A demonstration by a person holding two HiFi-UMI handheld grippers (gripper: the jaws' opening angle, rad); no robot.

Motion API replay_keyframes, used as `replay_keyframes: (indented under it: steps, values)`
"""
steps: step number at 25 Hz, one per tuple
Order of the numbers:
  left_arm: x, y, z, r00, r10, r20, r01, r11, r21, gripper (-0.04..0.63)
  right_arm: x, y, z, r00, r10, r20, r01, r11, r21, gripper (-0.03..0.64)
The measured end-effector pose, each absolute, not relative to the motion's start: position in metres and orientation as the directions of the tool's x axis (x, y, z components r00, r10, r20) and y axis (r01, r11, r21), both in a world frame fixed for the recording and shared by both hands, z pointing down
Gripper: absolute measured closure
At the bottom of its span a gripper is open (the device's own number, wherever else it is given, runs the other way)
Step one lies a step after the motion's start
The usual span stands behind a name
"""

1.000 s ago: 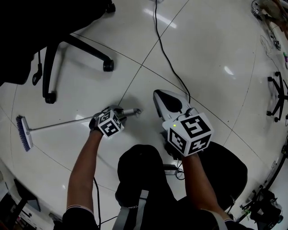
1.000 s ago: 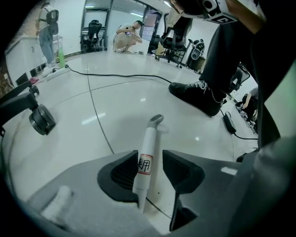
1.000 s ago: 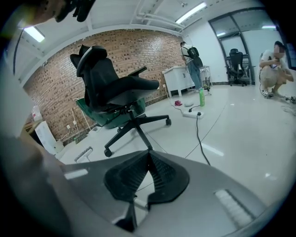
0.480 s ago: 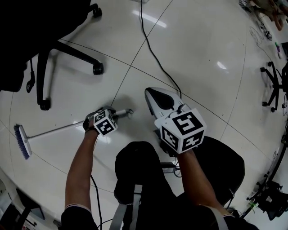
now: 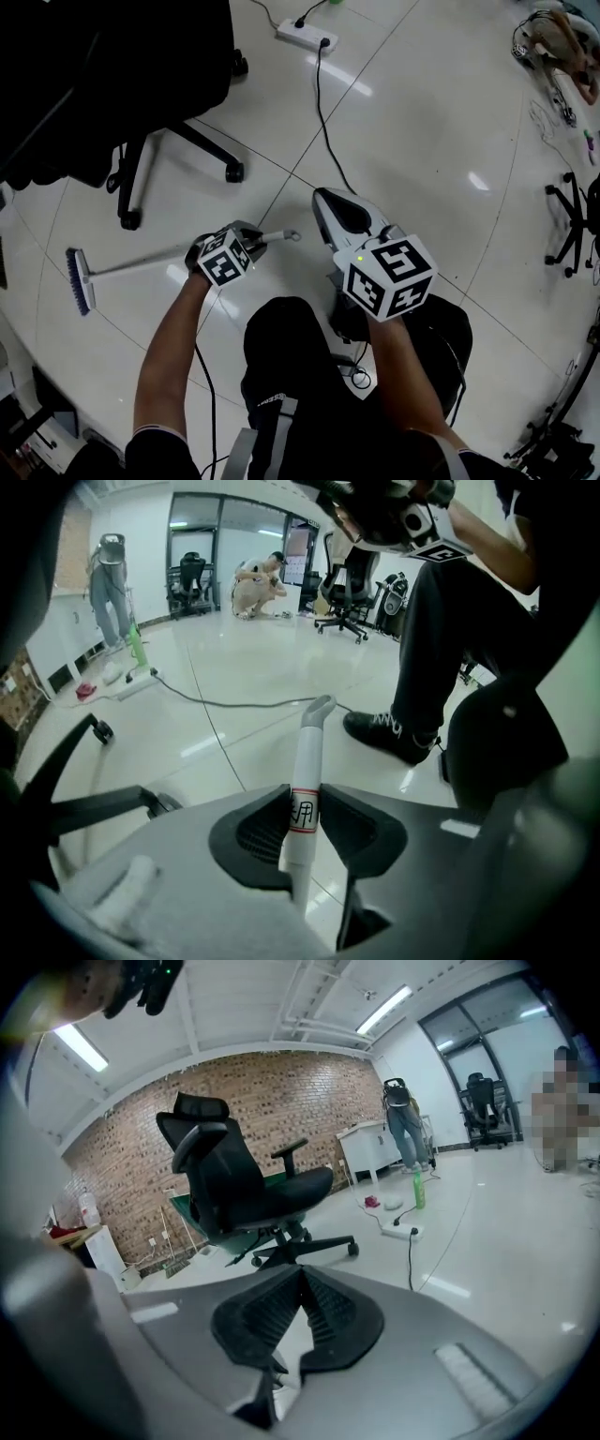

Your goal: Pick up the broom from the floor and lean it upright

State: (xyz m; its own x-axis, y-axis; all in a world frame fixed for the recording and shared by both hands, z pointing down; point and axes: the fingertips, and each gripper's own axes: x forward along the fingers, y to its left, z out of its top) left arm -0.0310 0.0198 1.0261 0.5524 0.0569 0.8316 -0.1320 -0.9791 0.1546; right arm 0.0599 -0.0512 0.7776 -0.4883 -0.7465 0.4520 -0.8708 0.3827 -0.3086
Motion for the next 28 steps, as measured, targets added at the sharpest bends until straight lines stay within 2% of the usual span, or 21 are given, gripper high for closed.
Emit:
replay_keyframes:
  steps: [5,17,23,28]
  values:
    - [-0.014,0.005,0.925,0.610,0.027,0.792,-0.150,-0.977,0.149,0.494,0.064,-0.075,0.686,-0.526,-0.754,0.393,-0.847,0.428,-0.314,0.611]
    - [-0.023,-0.017,0.679,0.683,-0.138,0.718,-0.295,-0.950,0.099,0.495,0.058,-0.097,0.488,-0.590,-0.699,0.405,-0.808,0.511,-0.293,0.611]
    - [-0.080,-0.028,0.580,0.647,-0.318,0.693,-0.471,-0.881,0.036,0.495,0.013,-0.105,0.406,-0.671,-0.631,0.390,-0.740,0.604,-0.297,0.611]
    - [-0.148,-0.050,0.528,0.524,-0.495,0.693,-0.653,-0.756,-0.046,0.496,-0.030,-0.122,0.369,-0.748,-0.542,0.382,-0.655,0.696,-0.294,0.611]
